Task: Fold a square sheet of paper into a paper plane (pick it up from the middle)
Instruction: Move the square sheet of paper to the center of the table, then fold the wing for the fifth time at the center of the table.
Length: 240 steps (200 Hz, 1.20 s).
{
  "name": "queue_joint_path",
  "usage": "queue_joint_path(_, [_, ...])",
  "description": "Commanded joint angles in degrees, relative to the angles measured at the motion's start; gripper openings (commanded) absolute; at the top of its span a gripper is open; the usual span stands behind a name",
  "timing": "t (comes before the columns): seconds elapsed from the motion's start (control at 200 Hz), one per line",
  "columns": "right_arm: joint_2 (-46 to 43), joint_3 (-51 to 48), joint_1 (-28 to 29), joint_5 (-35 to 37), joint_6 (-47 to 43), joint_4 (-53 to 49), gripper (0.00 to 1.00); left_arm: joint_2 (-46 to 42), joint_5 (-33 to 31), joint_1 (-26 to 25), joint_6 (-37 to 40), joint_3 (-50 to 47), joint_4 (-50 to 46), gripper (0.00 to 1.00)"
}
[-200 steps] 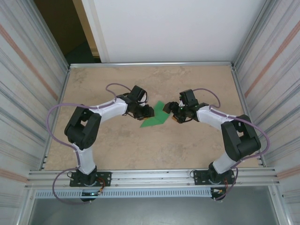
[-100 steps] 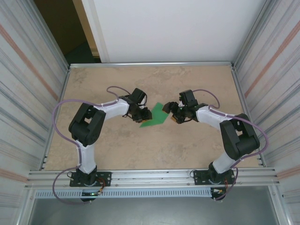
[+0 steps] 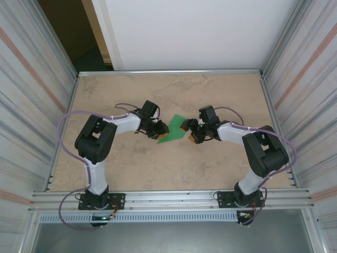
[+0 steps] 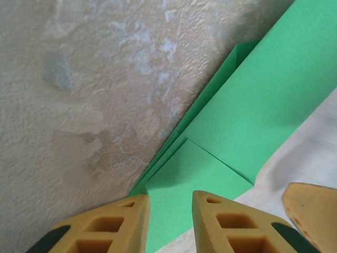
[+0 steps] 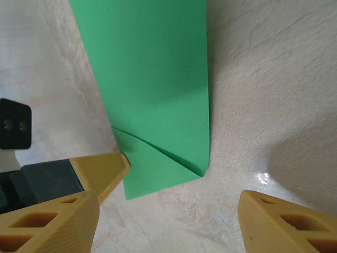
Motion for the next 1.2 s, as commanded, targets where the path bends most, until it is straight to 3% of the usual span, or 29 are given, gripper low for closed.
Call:
queue_joint_path(0.0, [1.59, 0.16, 0.5, -1.12, 1.5, 1.39, 0.69, 0.55, 1.14, 0.86, -3.59, -2.99, 0.82, 0.29])
queue_joint_path(0.431, [5.37, 2.18, 1.81, -1.74, 3.37, 2.12, 0.56, 0.68, 0.95, 1.13, -4.36, -3.99, 0.99, 0.27])
queue_joint_path(0.692, [6.66, 3.13, 1.92, -1.68, 3.08, 2.39, 0.44, 0.52, 1.1, 1.17, -4.1, -4.23, 0.78, 0.27])
queue_joint_path(1.198, [7.98, 4.03, 1.75, -0.96, 2.64, 3.8, 0.38, 0.38, 1.14, 1.35, -4.23, -4.72, 0.85, 0.27])
